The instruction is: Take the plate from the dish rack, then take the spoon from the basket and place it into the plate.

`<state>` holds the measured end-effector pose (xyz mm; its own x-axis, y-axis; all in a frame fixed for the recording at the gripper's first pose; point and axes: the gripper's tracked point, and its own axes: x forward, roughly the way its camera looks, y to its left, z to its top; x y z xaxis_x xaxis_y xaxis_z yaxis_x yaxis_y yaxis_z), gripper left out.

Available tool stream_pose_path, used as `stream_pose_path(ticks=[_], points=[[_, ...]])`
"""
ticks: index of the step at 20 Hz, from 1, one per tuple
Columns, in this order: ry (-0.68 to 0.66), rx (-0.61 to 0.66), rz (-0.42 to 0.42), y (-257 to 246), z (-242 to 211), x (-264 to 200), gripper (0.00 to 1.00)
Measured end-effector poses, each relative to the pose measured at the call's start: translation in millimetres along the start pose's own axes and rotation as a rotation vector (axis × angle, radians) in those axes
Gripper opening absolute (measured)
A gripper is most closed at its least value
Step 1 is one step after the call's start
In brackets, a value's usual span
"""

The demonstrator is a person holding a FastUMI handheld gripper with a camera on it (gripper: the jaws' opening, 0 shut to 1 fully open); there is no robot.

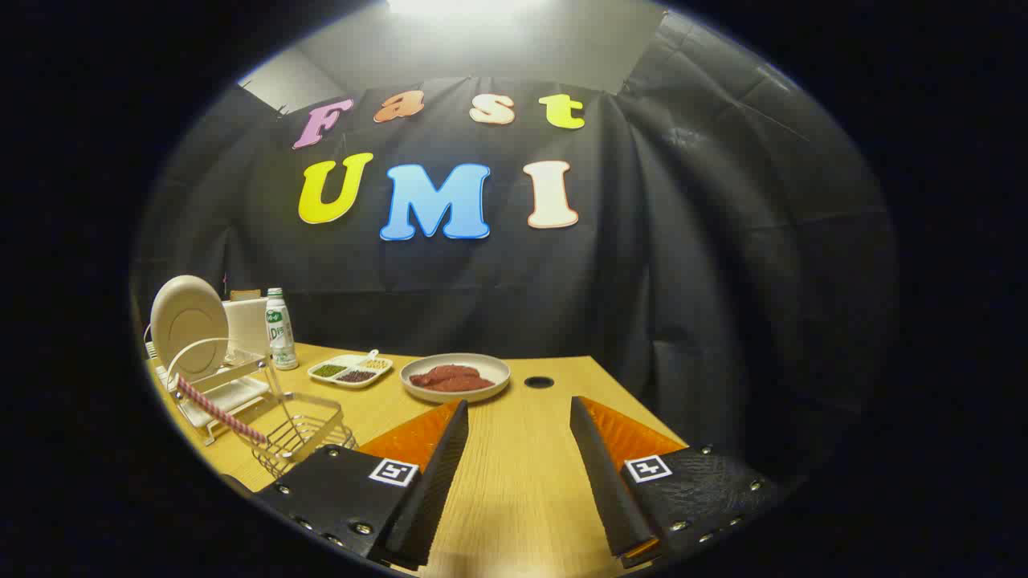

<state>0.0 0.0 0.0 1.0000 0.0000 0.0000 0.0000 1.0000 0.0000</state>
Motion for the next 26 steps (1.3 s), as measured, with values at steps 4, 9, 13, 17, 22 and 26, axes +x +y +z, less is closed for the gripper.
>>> stream_pose_path(ticks=[4,9,13,17,22,26], points=[[-0.034,-0.053,-0.08,-17.2,59.5,-22.5,0.79],[-0.028,-0.02,-0.16,-11.2,102.3,-75.1,0.78],[0.004,-0.008,-0.188,19.7,124.2,-115.9,0.79],[0.047,-0.006,-0.174,68.8,143.8,-142.5,0.78],[0.078,0.031,-0.115,145.7,156.9,-151.5,0.79],[0.119,0.014,-0.063,212.4,154.1,-146.2,0.78]])
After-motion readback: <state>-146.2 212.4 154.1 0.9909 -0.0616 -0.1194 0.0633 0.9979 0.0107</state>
